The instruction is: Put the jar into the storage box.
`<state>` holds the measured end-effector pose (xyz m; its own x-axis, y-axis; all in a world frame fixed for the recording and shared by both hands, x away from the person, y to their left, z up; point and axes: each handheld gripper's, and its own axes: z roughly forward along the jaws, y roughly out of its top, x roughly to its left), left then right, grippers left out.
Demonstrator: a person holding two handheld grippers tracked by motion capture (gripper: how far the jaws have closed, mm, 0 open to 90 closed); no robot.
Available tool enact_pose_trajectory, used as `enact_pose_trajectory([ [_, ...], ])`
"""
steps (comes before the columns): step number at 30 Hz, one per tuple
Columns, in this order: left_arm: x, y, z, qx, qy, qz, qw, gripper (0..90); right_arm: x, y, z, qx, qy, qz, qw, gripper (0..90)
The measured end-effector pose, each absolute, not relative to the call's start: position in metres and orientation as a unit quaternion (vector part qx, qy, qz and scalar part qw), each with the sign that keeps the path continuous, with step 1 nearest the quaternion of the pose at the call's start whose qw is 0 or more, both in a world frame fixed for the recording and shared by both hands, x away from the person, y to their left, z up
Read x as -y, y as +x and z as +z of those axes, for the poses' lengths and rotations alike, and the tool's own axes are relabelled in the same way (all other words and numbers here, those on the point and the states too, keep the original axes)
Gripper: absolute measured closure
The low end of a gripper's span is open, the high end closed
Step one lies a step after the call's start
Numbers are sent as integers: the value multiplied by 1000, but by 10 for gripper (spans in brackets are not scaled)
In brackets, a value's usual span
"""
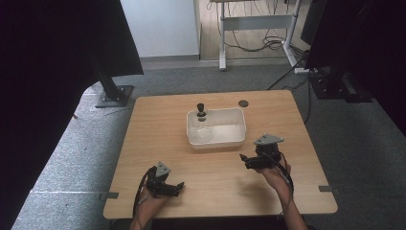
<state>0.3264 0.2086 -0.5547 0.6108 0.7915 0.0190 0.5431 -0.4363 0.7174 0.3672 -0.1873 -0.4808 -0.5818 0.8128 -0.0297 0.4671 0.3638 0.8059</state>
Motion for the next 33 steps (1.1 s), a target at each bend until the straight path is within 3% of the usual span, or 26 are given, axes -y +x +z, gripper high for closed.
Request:
enact_pose_trajectory([
  [33, -208, 326, -555, -404, 828, 180, 345, 20, 234, 318, -497, -782, 436, 379, 234, 98],
])
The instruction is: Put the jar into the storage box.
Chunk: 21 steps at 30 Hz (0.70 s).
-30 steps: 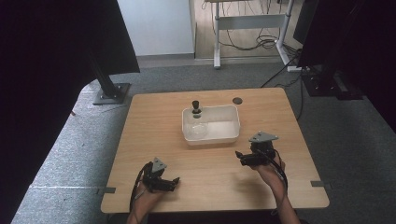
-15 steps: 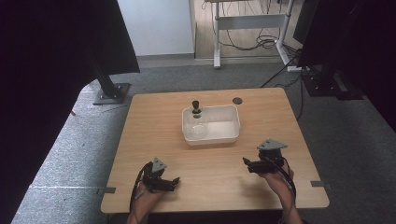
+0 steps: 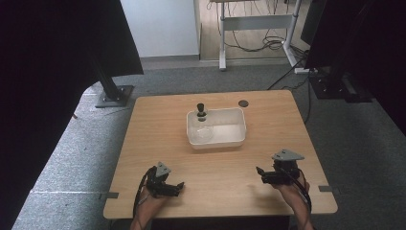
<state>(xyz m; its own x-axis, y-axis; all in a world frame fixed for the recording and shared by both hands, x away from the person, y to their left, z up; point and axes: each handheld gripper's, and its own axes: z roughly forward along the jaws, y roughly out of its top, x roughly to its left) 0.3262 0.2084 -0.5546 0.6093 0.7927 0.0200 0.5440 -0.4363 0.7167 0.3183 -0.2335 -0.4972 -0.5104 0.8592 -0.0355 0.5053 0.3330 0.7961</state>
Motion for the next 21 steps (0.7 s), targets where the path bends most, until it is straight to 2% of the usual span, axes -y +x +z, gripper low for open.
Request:
enact_pose_trajectory([
  [21, -208, 326, -555, -404, 828, 180, 345, 21, 261, 287, -515, -765, 470, 370, 241, 99],
])
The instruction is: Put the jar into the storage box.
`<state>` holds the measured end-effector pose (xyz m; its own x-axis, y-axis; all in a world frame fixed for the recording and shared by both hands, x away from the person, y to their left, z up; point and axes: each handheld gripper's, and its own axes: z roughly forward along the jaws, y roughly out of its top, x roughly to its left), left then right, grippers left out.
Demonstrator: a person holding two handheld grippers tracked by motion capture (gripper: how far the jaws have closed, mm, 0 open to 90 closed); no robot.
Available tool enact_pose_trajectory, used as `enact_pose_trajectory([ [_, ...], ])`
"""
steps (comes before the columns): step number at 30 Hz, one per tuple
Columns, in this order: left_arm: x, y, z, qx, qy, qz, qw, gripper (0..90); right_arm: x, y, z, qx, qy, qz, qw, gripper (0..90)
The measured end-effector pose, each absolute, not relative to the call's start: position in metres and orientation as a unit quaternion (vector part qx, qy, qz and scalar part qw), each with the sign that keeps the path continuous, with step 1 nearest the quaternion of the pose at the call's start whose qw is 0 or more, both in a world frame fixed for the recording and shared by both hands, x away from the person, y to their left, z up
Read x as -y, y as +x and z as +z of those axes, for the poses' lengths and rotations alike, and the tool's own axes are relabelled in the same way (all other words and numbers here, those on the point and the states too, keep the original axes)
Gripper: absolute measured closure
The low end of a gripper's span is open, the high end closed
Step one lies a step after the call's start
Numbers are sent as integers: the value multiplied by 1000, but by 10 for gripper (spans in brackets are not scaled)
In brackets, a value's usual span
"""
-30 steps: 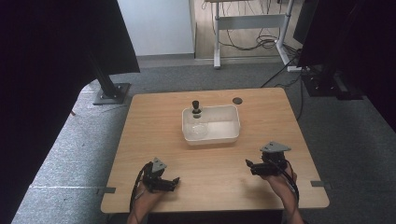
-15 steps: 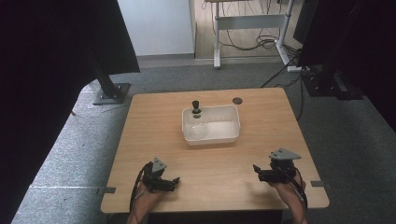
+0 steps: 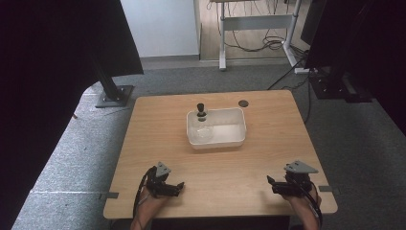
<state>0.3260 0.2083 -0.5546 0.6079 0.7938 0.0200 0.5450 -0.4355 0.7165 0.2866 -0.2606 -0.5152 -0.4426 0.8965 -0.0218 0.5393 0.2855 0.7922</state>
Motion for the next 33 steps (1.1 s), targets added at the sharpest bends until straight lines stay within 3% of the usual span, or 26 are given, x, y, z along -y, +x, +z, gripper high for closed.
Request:
enact_pose_trajectory([
  [33, -208, 326, -555, -405, 828, 180, 345, 21, 253, 276, -558, -780, 489, 334, 202, 93],
])
